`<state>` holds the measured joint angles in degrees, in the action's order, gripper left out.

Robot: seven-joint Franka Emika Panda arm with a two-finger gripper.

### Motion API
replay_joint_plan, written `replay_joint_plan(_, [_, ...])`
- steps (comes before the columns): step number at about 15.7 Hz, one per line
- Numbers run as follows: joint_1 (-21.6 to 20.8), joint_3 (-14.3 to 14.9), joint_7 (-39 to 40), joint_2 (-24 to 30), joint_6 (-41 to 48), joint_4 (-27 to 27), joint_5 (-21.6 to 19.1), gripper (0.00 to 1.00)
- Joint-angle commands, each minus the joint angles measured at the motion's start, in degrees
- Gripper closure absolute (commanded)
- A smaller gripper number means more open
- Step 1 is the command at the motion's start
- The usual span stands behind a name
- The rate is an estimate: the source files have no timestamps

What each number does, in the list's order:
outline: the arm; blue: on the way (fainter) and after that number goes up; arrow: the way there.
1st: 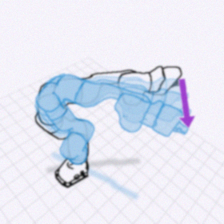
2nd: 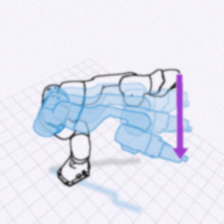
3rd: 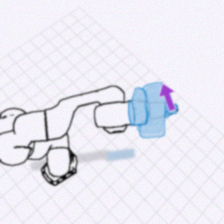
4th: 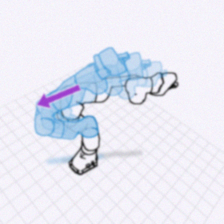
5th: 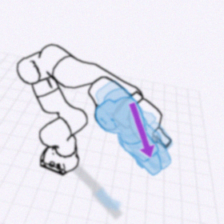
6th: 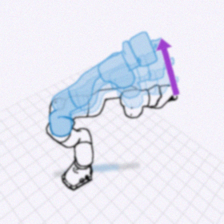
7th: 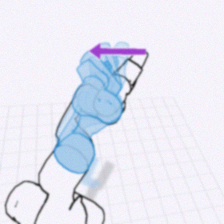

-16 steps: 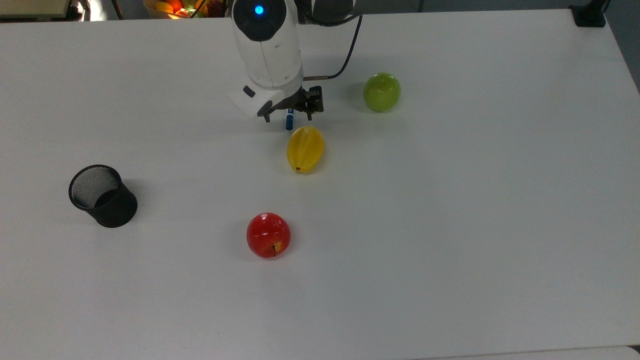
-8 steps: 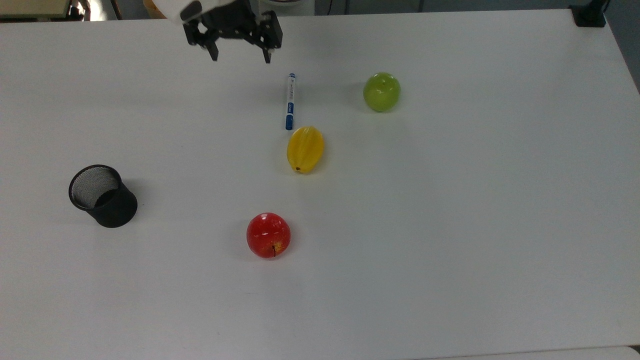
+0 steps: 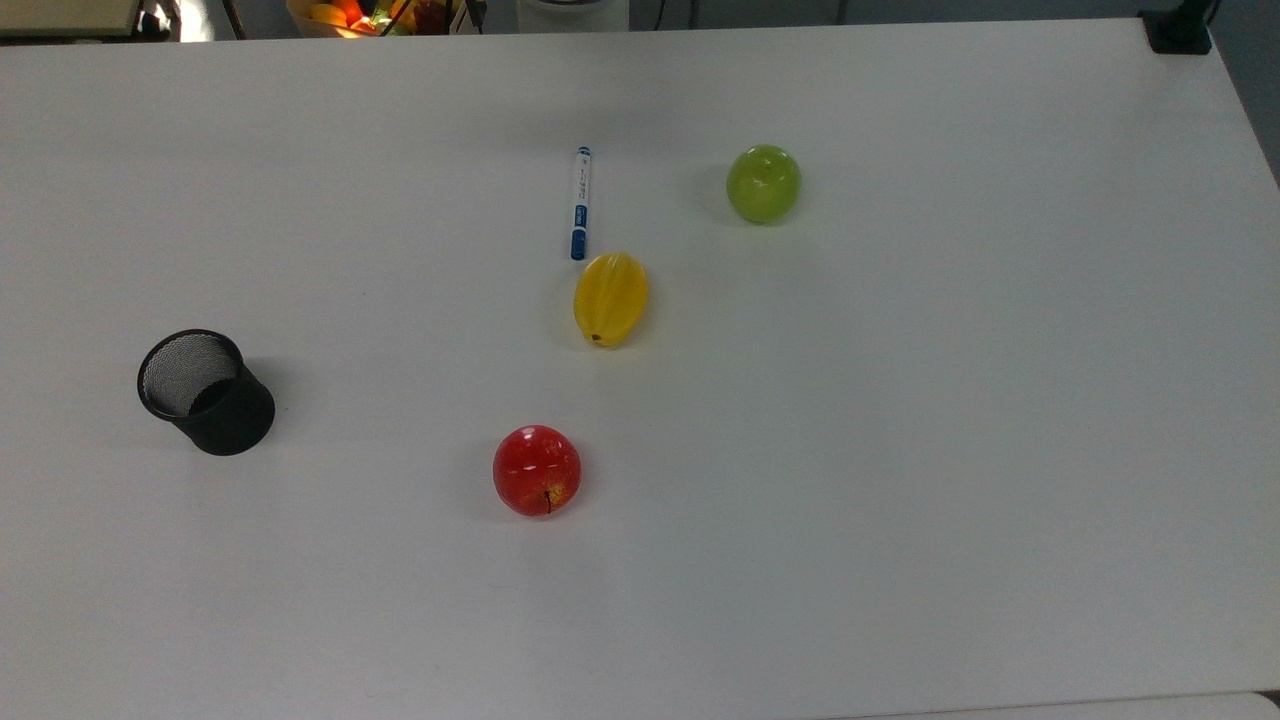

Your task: Take marker pen

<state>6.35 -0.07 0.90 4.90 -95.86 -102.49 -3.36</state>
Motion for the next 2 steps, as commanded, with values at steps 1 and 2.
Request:
replay_joint_plan(1, [0.1, -0.5, -1.3, 0.5, 0.8, -0.3, 0.6, 0.00])
replay_joint_plan(2, [0.1, -0.5, -1.3, 0.4, 0.7, -0.3, 0.6, 0.00])
